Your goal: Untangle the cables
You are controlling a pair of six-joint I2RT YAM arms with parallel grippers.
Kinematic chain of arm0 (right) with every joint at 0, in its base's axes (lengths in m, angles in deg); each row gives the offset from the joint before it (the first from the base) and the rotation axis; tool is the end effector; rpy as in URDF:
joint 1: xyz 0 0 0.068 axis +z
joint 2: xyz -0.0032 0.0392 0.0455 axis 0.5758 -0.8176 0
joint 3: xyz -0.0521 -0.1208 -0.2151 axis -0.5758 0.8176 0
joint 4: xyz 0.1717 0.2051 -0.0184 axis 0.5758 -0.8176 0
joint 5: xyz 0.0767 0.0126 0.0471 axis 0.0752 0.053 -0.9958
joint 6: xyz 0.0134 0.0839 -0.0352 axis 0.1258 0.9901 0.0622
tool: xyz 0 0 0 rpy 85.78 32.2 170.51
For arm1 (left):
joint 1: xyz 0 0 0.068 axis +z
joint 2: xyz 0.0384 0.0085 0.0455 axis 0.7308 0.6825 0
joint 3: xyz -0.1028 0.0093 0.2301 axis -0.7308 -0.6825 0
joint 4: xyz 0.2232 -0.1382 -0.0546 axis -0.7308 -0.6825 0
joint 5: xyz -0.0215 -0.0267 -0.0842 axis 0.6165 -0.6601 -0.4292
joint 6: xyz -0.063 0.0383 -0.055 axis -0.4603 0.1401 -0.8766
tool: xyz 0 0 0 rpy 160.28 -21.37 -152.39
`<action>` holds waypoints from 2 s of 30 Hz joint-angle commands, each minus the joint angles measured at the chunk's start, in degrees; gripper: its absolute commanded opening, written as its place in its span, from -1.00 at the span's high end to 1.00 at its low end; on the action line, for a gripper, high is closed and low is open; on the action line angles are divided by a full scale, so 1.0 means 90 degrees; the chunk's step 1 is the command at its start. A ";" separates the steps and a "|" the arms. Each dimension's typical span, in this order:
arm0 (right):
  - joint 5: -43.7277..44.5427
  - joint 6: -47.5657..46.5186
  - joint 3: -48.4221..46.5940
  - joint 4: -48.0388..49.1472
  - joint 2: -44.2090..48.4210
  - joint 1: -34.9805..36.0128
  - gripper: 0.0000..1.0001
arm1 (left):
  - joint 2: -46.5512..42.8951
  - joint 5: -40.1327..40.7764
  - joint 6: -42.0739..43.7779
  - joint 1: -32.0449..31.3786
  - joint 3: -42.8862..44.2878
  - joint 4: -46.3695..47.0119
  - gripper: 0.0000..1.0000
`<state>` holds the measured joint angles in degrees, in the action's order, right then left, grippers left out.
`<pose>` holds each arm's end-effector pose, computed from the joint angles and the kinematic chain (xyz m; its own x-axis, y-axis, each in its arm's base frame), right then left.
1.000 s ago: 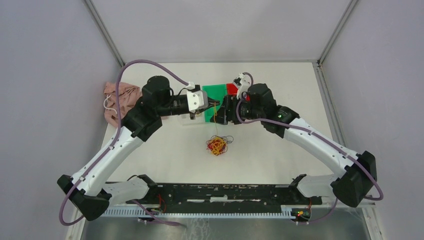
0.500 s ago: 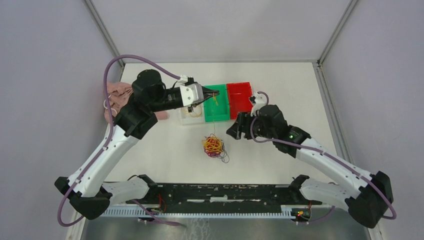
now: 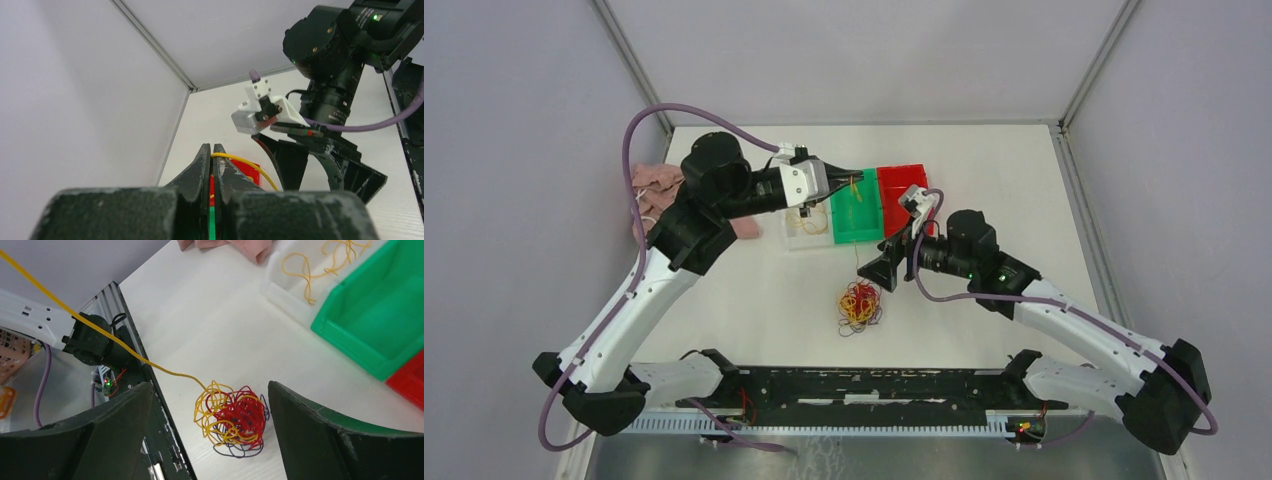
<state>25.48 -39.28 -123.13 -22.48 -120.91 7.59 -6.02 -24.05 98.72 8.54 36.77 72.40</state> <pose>0.1973 0.2247 0.2729 -0.5159 0.0032 -0.8566 -0.7557 0.4692 0.4569 0.1888 -0.2147 0.4657 0.4989 0.1235 -0.8578 0.8342 0.2001 0.5140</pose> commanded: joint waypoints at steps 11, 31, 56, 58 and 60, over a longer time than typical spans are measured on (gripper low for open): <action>0.0917 -0.0111 -0.0582 0.1730 -0.1682 0.0860 -0.44 | 0.0256 0.0049 0.0181 -0.0077 0.0997 0.0250 0.94; 0.2551 0.1157 0.0319 0.2534 -0.2506 0.0924 -0.05 | 0.0735 0.0714 0.0242 -0.0077 0.2894 0.2053 0.94; 0.3305 0.1195 0.0947 0.1604 -0.1816 0.0922 -0.43 | 0.2019 0.1587 0.3130 -0.0085 0.5855 0.5152 0.94; 0.3387 0.1161 0.0943 0.1412 -0.1789 0.0924 -0.46 | 0.2281 0.1548 0.3452 -0.0079 0.6398 0.5228 0.94; 0.3494 0.1171 0.0964 0.1285 -0.1760 0.0918 -0.50 | 0.2541 0.1432 0.3768 -0.0078 0.6959 0.5413 0.94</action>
<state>53.74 -28.46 -114.78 -8.71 -138.63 15.50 14.05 -11.74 122.89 8.19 91.28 114.41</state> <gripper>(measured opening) 0.735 0.051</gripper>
